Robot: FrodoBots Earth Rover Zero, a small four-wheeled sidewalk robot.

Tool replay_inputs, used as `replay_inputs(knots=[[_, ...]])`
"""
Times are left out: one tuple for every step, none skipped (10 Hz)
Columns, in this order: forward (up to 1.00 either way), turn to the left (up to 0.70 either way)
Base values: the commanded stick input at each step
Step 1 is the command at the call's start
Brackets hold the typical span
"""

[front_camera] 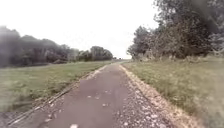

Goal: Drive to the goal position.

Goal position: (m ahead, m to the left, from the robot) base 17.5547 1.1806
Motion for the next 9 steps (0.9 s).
replay_inputs(knots=[[0.7,0.0],[0.7,0.0],[0.7,0.0],[0.7,0.0],[0.7,0.0],[0.7,0.0],[0.7,0.0],[0.7,-0.01],[0.7,-0.03]])
